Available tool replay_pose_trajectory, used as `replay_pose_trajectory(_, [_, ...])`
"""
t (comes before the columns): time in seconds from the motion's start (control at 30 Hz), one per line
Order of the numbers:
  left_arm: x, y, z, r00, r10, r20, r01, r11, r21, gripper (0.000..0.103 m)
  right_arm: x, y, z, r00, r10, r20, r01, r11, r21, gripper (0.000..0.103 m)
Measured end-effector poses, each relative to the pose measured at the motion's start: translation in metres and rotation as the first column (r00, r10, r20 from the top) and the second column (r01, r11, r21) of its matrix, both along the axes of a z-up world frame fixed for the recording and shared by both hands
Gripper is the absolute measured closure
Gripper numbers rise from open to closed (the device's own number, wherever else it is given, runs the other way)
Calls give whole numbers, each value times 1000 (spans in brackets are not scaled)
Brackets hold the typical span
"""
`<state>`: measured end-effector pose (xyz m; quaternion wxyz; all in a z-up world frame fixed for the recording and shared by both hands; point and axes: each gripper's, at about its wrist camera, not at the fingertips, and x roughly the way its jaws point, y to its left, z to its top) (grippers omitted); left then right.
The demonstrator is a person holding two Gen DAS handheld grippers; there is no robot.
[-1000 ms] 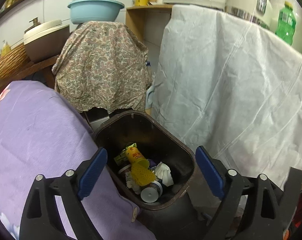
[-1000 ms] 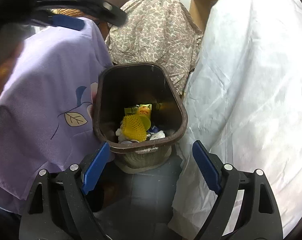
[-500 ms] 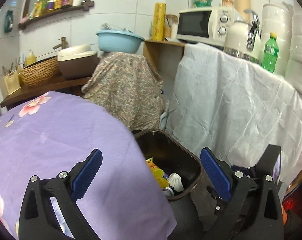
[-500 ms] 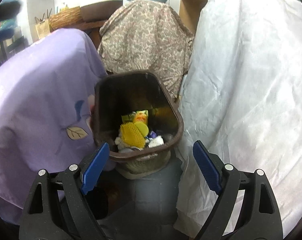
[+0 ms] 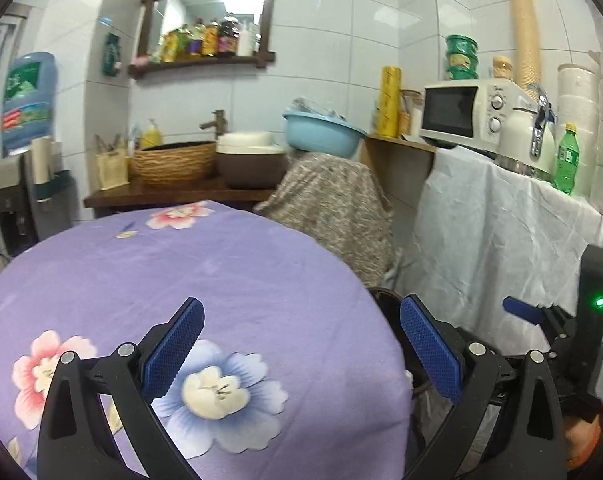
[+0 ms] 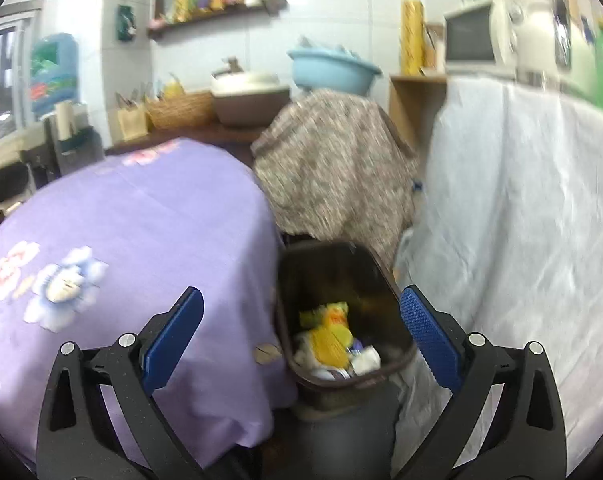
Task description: Collect trash
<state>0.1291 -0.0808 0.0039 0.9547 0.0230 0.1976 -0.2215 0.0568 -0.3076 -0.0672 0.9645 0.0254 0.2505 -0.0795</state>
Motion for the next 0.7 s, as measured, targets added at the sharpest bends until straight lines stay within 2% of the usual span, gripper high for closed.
replay_pose_trajectory(0.2, [-28, 26, 0, 994, 89, 71, -90, 996, 20, 6, -20, 29, 17, 998, 18, 66, -16, 999, -35, 6])
replay_pose_trajectory(0.33, [-45, 41, -1, 988, 134, 73, -134, 991, -11, 6, -45, 37, 26, 991, 32, 131, -31, 999, -13, 6])
replay_pose_trajectory(0.47, [-62, 53, -2, 980, 171, 97, -169, 985, -31, 6, -70, 51, 38, 976, 56, 209, -48, 998, -42, 6])
replay_pose_trajectory(0.7, [-82, 60, -1, 965, 219, 147, -219, 976, -13, 6, -94, 75, 48, 959, 120, 255, -107, 992, -64, 6])
